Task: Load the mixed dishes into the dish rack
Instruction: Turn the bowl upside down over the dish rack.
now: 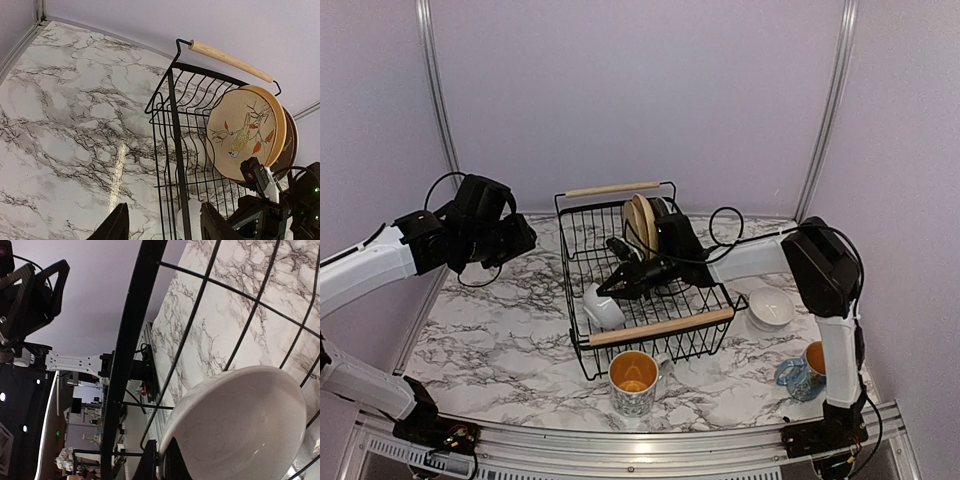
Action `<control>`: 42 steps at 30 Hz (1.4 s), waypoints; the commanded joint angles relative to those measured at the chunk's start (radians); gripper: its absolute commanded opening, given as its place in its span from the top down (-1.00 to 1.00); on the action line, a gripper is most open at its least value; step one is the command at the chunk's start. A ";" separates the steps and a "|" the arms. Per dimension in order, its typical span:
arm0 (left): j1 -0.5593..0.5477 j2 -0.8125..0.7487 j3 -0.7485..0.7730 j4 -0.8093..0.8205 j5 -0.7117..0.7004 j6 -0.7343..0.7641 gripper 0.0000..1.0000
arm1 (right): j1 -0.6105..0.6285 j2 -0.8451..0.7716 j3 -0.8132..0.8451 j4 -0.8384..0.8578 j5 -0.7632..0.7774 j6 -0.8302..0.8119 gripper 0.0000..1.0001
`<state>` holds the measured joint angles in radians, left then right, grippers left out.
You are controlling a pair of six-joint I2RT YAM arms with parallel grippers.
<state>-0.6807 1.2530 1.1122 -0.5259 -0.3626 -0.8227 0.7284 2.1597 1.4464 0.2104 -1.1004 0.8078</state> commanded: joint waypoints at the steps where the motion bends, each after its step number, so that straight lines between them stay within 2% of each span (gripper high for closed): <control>1: 0.000 0.007 0.044 -0.055 -0.043 0.010 -0.01 | -0.010 0.008 -0.036 0.583 -0.010 0.492 1.00; 4: 0.001 0.018 0.054 -0.054 -0.047 0.012 -0.01 | -0.009 0.023 -0.087 0.673 0.023 0.589 1.00; 9: 0.000 0.042 0.060 -0.053 -0.034 0.015 -0.01 | -0.009 0.028 -0.138 0.662 0.046 0.605 1.00; 16: 0.000 0.040 0.053 -0.046 -0.038 0.017 -0.01 | -0.005 0.038 -0.134 0.535 0.076 0.561 1.00; 22: 0.000 0.027 0.046 -0.045 -0.043 0.024 -0.01 | 0.005 0.024 -0.065 0.200 0.154 0.365 1.00; 30: 0.000 0.005 0.020 -0.032 -0.048 0.022 -0.01 | 0.024 0.034 -0.068 0.205 0.187 0.386 1.00; 37: 0.000 0.003 0.012 -0.019 -0.053 0.022 -0.02 | 0.007 0.030 -0.077 0.100 0.233 0.399 0.95; 42: 0.000 0.012 0.012 -0.011 -0.048 0.022 -0.02 | -0.002 0.021 -0.090 0.010 0.252 0.387 0.80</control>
<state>-0.6807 1.2747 1.1355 -0.5514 -0.4023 -0.8104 0.7330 2.1616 1.3754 0.4267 -0.9123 1.2057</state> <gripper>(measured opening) 0.509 0.076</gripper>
